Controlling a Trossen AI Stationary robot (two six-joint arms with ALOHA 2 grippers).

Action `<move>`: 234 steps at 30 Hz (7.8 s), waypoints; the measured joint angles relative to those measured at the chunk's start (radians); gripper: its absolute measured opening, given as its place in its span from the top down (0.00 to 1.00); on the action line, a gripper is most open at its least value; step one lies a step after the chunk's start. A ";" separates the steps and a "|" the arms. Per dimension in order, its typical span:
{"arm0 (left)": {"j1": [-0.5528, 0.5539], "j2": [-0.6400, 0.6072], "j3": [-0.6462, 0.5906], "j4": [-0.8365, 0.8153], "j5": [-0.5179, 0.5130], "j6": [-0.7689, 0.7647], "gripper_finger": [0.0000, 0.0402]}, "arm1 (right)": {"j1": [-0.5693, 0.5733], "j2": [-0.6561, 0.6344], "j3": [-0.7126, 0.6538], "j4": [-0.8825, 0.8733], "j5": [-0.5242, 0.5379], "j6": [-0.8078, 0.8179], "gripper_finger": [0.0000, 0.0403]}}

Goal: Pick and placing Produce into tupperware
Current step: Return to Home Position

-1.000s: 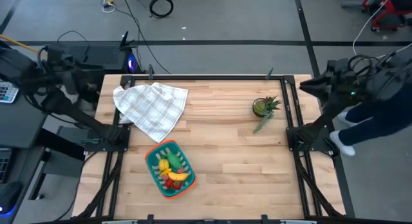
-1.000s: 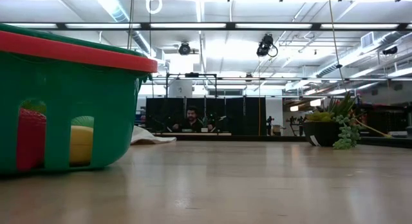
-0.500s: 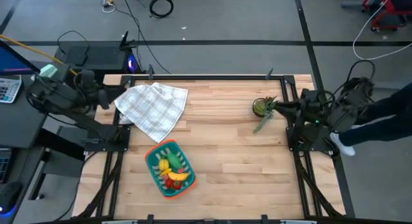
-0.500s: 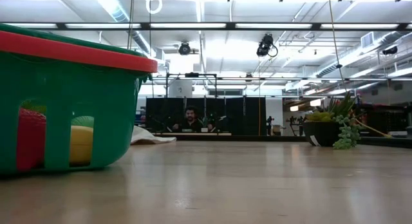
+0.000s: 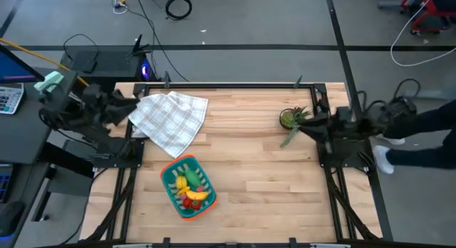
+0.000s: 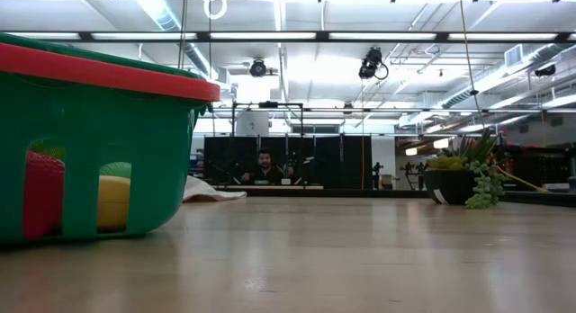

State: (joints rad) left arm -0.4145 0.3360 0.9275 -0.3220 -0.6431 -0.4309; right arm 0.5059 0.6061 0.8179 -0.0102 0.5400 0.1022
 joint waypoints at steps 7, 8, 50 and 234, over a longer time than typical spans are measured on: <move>0.000 -0.050 -0.150 0.083 0.076 0.058 0.55 | -0.296 0.001 -0.117 0.037 -0.310 0.145 0.80; 0.000 -0.061 -0.161 0.081 0.077 0.060 0.55 | -0.341 0.003 -0.126 0.055 -0.362 0.159 0.80; 0.268 -0.225 -0.611 0.462 0.301 0.112 0.56 | -0.863 0.314 -0.154 0.244 -0.943 0.272 0.80; 0.372 -0.258 -0.919 0.422 0.289 -0.029 0.55 | -0.759 -0.597 -0.781 0.160 -0.608 0.164 0.80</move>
State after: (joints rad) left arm -0.0429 0.0780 0.0082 0.1001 -0.3538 -0.4599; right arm -0.2527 0.0087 0.0372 0.1499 -0.0681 0.2659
